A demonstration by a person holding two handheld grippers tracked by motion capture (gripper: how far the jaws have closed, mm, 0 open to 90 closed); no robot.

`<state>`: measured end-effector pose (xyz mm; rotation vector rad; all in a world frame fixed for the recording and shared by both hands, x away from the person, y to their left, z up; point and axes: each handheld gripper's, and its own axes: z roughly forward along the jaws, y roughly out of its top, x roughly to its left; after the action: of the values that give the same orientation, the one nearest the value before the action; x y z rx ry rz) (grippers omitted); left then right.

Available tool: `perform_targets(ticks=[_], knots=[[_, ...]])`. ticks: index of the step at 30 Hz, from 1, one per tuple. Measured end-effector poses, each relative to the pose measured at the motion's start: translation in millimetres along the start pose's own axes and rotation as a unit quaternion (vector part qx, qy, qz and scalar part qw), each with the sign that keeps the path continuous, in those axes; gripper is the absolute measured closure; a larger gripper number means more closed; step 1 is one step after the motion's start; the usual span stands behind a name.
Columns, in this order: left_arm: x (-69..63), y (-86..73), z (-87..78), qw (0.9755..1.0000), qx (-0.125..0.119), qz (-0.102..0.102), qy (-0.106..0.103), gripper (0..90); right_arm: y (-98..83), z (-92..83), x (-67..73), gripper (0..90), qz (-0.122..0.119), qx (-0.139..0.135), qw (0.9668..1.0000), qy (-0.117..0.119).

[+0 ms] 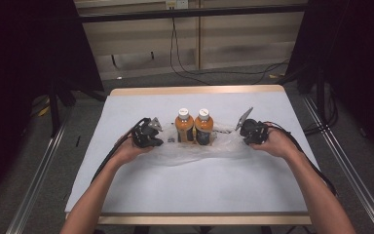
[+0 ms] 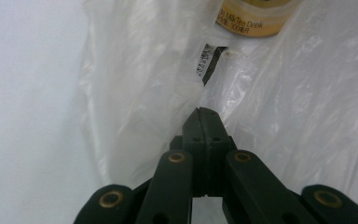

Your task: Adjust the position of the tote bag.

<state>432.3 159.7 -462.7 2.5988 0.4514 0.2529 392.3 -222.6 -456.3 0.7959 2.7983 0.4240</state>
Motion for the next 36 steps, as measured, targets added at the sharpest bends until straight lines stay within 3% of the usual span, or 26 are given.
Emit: perform_targets(ticks=[3, 5, 7, 10, 12, 16, 18, 20, 23, 26, 31, 34, 36], knots=[[2.9, -1.6, -0.5, 1.0000, 0.000, -0.004, 0.004, 90.0, -8.7, -3.4, 0.0, 90.0, 0.006, -0.001, 1.0000, 0.002], [2.2, -2.3, -0.4, 0.9999, -0.002, -0.012, 0.005, 90.0, -12.7, -5.1, 0.5, 90.0, -0.003, 0.003, 1.0000, -0.002], [4.2, -2.4, -1.0, 1.0000, 0.003, 0.002, 0.009, 90.0, -13.7, -6.0, 1.7, 90.0, -0.003, 0.008, 0.9999, -0.006], [6.3, -3.9, -2.2, 0.9998, 0.010, 0.008, 0.018, 90.0, -12.2, -5.8, 0.2, 90.0, -0.006, 0.016, 0.9998, -0.004], [7.2, -4.1, -2.2, 0.9998, 0.011, 0.003, 0.016, 90.0, -11.1, -5.1, 0.0, 90.0, -0.003, 0.017, 0.9997, -0.017], [10.3, -4.3, -3.1, 0.9994, 0.021, 0.009, 0.024, 90.0, -11.0, -3.3, -4.2, 90.0, 0.000, 0.008, 0.9997, -0.023], [12.7, -4.3, -2.8, 0.9994, 0.021, 0.010, 0.025, 90.0, -9.1, -1.7, -5.4, 90.0, 0.004, 0.006, 0.9992, -0.039], [15.5, -3.3, -1.5, 0.9993, 0.022, 0.001, 0.031, 90.0, -5.8, 0.7, -8.0, 90.0, -0.001, 0.002, 0.9988, -0.049], [21.4, -1.7, 0.4, 0.9991, 0.023, 0.002, 0.035, 90.0, -2.3, 4.0, -14.1, 90.0, 0.006, -0.011, 0.9986, -0.051], [27.8, -4.2, 1.7, 0.9994, 0.007, -0.018, 0.030, 90.0, -1.7, 5.3, -20.0, 90.0, 0.019, -0.021, 0.9986, -0.044], [31.6, -5.7, 2.6, 0.9993, -0.004, -0.024, 0.028, 90.0, -1.4, 7.1, -24.1, 90.0, 0.025, -0.030, 0.9981, -0.048], [33.0, -8.2, 1.5, 0.9991, -0.005, -0.037, 0.022, 90.0, -2.0, 7.1, -24.1, 90.0, 0.018, -0.028, 0.9981, -0.051], [32.8, -10.3, -1.0, 0.9995, 0.003, -0.021, 0.023, 90.0, -3.4, 6.0, -23.9, 90.0, 0.017, -0.024, 0.9983, -0.050]])
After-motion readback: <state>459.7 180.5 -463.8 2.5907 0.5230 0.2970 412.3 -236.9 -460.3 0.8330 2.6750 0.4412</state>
